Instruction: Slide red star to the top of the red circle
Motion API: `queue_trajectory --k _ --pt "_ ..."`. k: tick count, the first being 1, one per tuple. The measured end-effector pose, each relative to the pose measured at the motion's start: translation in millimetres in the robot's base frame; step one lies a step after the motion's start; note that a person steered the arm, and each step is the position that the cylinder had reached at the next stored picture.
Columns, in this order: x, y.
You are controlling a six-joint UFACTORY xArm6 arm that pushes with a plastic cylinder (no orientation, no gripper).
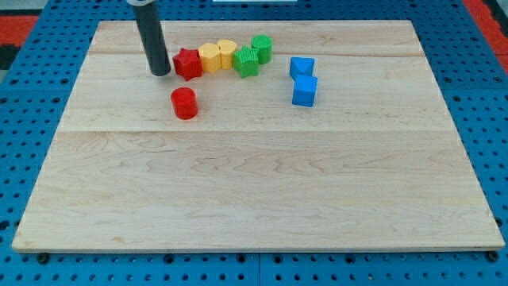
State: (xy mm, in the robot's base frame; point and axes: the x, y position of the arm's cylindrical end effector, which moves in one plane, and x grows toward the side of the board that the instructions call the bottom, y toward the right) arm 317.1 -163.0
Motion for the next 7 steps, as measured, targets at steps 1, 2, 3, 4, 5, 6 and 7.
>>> queue_trajectory --k 1,2,3,4,5,6,7 --pt "-20 -20" --pt "-52 5" --pt "-17 22" --pt "-12 32" --pt "-22 15" --pt "-28 66" --pt "-12 81"
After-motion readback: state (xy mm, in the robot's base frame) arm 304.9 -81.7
